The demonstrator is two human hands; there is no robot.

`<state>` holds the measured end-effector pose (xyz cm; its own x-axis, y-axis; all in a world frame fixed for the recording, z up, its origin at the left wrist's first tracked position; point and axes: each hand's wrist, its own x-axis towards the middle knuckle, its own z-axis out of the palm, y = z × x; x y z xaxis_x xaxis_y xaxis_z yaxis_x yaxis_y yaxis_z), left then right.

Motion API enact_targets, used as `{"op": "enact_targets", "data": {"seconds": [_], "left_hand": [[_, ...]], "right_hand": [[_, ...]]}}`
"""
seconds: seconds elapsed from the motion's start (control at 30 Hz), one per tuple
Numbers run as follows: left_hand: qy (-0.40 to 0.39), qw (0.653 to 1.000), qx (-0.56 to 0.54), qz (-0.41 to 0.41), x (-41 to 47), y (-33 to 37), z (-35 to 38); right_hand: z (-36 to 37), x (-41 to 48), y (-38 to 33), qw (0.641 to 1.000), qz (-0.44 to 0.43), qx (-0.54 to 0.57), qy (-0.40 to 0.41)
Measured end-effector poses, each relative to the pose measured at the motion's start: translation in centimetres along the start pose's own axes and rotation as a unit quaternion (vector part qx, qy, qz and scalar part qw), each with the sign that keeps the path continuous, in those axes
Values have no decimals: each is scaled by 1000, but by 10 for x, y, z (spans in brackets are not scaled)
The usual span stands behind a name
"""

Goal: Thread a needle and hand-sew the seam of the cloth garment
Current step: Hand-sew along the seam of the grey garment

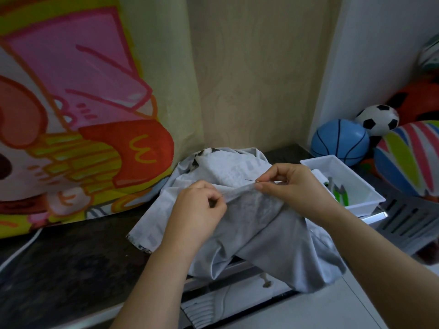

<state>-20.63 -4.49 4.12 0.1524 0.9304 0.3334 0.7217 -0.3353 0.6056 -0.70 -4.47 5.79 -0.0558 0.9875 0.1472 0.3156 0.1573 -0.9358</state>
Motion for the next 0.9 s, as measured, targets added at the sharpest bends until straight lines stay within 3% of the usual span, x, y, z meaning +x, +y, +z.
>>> {"op": "enact_targets", "data": {"seconds": [0.2, 0.43, 0.63, 0.73, 0.9], "left_hand": [[13, 999, 31, 18, -1, 1, -1], [10, 999, 15, 32, -4, 3, -5], [3, 1000, 13, 23, -2, 1, -6], [-12, 1000, -8, -14, -1, -2, -8], [-84, 977, -126, -153, 0, -13, -11]], "right_hand": [[1, 1, 1, 1000, -7, 3, 12], [6, 1, 3, 998, -13, -48, -28], [8, 2, 4, 999, -22, -38, 10], [9, 1, 3, 999, -22, -24, 15], [10, 0, 1, 1000, -15, 14, 10]]}}
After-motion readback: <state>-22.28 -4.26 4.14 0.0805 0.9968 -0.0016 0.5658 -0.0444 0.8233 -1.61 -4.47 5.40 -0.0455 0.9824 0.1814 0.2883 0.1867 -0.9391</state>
